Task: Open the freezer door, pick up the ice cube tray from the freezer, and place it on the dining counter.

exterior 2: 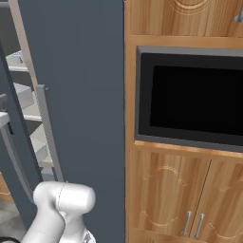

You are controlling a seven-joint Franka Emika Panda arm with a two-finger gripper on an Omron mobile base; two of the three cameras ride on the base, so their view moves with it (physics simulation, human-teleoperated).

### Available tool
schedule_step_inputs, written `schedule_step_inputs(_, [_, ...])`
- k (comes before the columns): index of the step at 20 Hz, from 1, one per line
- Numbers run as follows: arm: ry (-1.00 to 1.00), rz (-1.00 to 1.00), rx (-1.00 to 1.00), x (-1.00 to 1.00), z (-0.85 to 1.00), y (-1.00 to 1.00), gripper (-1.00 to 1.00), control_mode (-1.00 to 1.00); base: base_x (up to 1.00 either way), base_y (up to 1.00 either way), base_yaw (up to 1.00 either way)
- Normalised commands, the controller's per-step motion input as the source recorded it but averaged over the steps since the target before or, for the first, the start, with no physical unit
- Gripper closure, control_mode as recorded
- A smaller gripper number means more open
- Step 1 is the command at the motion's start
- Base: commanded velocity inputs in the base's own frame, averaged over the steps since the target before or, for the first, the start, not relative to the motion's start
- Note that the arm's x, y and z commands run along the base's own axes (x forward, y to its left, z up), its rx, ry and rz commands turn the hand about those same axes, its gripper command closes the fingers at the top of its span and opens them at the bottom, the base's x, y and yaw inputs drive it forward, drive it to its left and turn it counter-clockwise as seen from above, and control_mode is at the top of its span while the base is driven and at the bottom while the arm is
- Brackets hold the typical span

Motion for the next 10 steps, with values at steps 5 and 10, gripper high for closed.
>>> schedule_step_inputs(5, [0.05, 0.0, 0.0, -0.41, 0.0, 0.3, 1.0, -1.0, 0.0, 0.0, 0.0])
schedule_step_inputs(10, [0.06, 0.0, 0.0, -0.39, 0.0, 0.32, 1.0, -1.0, 0.0, 0.0, 0.0])
